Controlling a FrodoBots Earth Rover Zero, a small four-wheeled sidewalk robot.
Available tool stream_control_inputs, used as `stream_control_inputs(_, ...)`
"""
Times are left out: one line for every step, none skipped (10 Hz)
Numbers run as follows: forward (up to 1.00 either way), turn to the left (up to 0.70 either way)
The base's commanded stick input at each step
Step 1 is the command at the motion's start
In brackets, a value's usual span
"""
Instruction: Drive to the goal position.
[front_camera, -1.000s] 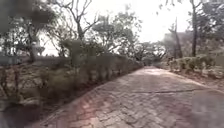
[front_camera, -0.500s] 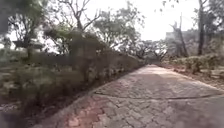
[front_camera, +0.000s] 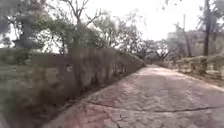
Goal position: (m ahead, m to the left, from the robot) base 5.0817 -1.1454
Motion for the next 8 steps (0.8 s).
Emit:
stream_control_inputs(0.85, 0.0)
stream_control_inputs(0.85, 0.0)
stream_control_inputs(0.85, 0.0)
stream_control_inputs(0.85, 0.0)
stream_control_inputs(0.85, 0.0)
stream_control_inputs(-0.03, 0.0)
stream_control_inputs(-0.45, 0.0)
stream_control_inputs(-0.85, 0.0)
